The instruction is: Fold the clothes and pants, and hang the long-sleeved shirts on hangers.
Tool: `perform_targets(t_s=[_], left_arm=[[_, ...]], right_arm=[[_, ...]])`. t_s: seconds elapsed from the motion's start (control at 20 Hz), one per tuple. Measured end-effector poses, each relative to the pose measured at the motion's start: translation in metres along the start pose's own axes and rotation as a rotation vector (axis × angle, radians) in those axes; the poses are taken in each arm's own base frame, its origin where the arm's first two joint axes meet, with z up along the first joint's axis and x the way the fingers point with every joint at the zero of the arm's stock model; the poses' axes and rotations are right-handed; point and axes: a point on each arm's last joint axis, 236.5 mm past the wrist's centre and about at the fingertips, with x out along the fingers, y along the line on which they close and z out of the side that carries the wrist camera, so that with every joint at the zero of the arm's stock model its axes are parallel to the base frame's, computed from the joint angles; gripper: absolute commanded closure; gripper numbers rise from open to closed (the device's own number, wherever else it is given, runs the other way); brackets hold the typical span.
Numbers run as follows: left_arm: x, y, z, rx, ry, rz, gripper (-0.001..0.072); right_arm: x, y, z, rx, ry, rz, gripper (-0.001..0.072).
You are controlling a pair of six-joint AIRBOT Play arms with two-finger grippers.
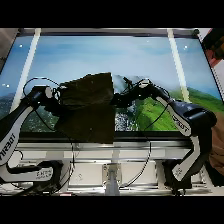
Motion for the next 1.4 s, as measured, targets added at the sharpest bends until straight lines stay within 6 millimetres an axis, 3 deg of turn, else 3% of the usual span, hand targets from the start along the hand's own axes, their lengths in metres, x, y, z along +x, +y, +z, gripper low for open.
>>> perform_targets(t_s=[0.15,0.2,0.35,0.6,0.7,0.85,1.0,1.25,1.4], left_arm=[[0.000,0.000,0.000,-0.004,0.000,-0.002,0.0661],[0.000,-0.001,0.000,-0.006,0.000,-0.005,0.0661],[0.000,-0.006,0.002,-0.017,-0.006,-0.025,0.0661],[-0.002,-0.020,0.010,-0.050,-0.038,-0.087,0.0661],[-0.007,-0.029,0.022,-0.073,-0.078,-0.125,0.0661],[-0.021,-0.046,0.053,-0.124,-0.187,-0.208,0.0663],[-0.034,-0.070,0.078,-0.142,-0.273,-0.277,0.0664],[-0.043,-0.118,0.102,-0.088,-0.351,-0.311,0.0664],[-0.044,-0.127,0.108,-0.099,-0.370,-0.300,0.0663]], right_arm=[[0.008,0.005,0.000,-0.027,-0.012,-0.015,0.0254],[0.011,0.008,0.002,-0.040,-0.019,-0.022,0.0331],[0.013,0.012,0.011,-0.119,-0.049,-0.052,0.0691],[-0.007,0.039,0.034,-0.254,-0.102,-0.030,0.0691],[-0.020,0.038,0.043,-0.287,-0.121,-0.050,0.0691],[-0.045,0.020,0.054,-0.263,-0.143,-0.112,0.0692],[-0.069,-0.002,0.051,-0.218,-0.118,-0.171,0.0693],[-0.104,-0.023,0.045,-0.173,-0.111,-0.275,0.0693],[-0.125,-0.039,0.040,-0.142,-0.116,-0.373,0.0693]])
